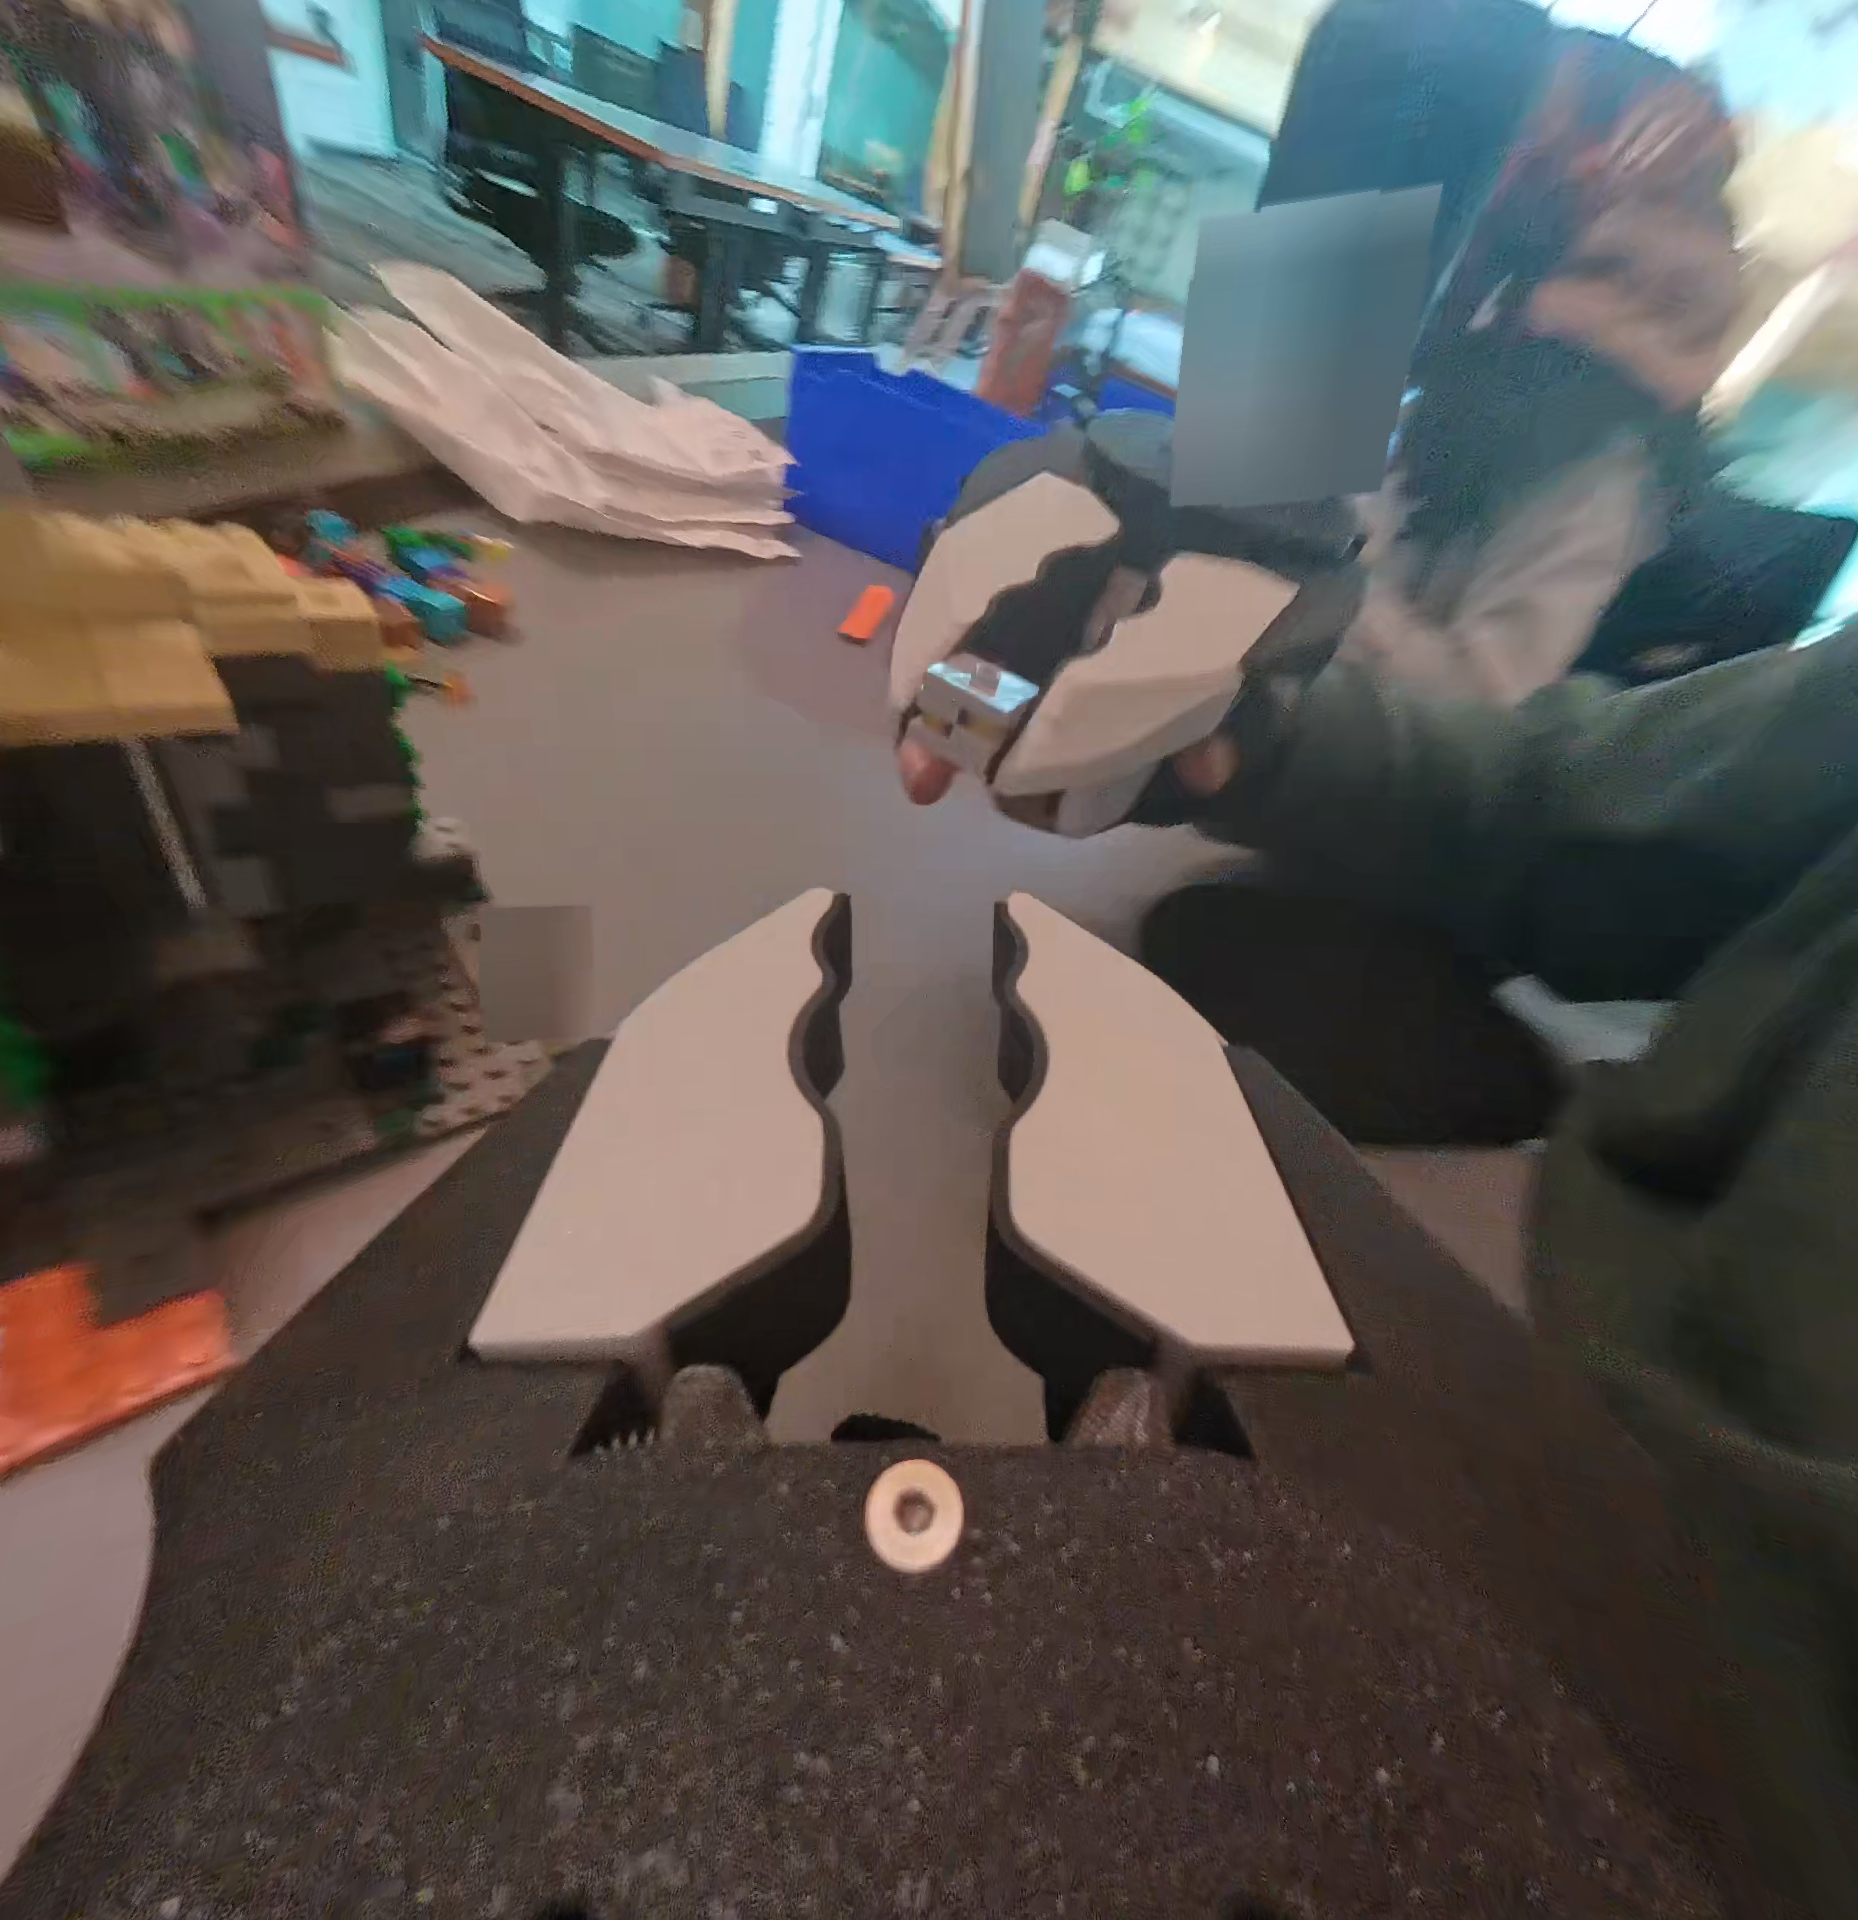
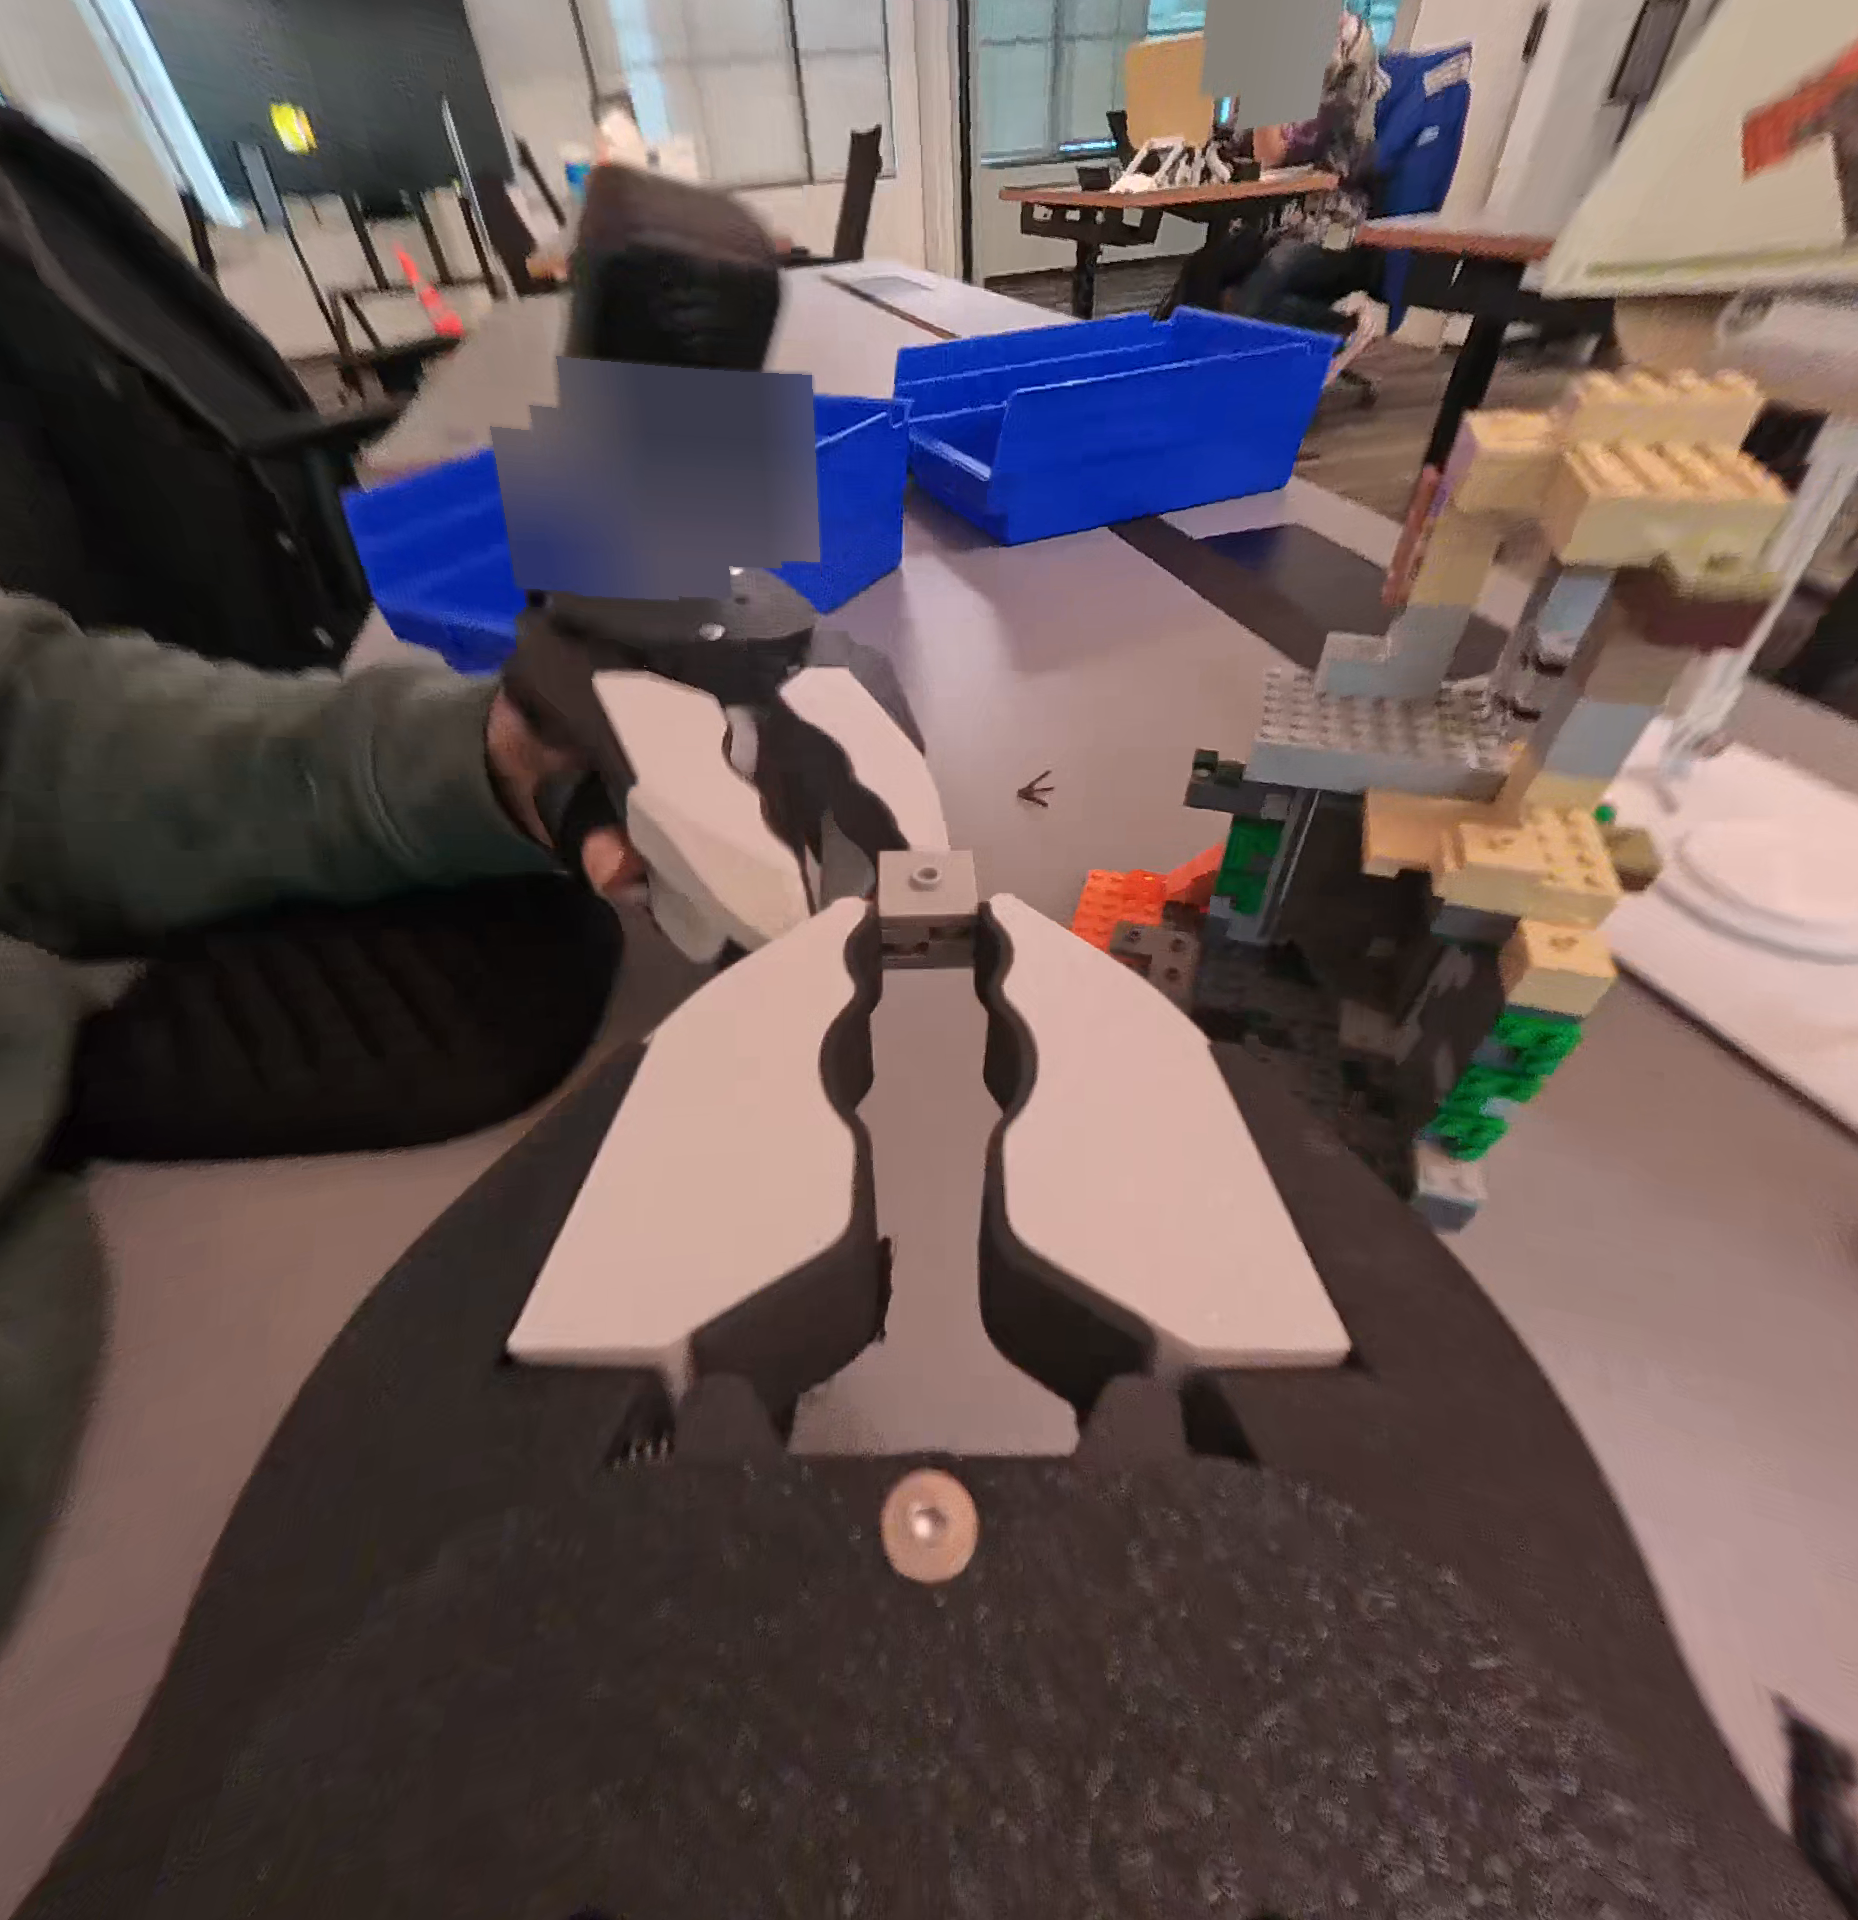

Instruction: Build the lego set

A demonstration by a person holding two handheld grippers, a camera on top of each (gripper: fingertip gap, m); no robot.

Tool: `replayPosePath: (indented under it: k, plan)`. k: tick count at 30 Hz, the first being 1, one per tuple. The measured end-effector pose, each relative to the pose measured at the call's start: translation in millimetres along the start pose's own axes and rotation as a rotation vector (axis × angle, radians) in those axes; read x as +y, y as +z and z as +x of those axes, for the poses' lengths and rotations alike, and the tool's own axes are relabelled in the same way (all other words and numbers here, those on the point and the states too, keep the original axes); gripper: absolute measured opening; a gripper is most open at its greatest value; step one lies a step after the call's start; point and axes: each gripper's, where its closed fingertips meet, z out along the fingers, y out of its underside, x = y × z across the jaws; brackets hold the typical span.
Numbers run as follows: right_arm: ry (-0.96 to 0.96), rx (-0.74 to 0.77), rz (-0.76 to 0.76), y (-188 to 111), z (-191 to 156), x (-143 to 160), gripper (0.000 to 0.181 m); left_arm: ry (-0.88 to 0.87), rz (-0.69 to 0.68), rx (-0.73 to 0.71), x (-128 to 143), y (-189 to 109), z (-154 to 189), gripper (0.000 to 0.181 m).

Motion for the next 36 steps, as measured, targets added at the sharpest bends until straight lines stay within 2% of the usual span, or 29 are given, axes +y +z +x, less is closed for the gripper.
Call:
replayPosePath:
  k: [3, 5, 11, 17, 23, 36]
  plan:
    - [0.127, -0.001, -0.003, -1, 6, -3, 0.017, 0.174, -0.006, -0.1, 2, 8, 0, 0.028]
    - [0.112, -0.008, 0.026, -3, 6, -9, 0.017, 0.202, -0.01, -0.094, 5, 14, 6, 0.028]
    - [-0.115, -0.032, 0.036, -13, -1, -12, 0.017, -0.302, 0.08, 0.119, -5, 17, 16, 0.029]
    - [-0.265, -0.033, -0.012, -15, 0, 1, 0.017, -0.593, 0.173, 0.223, -16, 16, 15, 0.032]
    - [-0.368, -0.038, -0.049, -4, 4, 8, 0.017, -0.787, 0.244, 0.246, -25, 20, 9, 0.036]
    - [-0.295, -0.083, -0.072, 18, 45, -1, 0.017, -0.95, 0.415, 0.141, -56, 19, -30, 0.04]
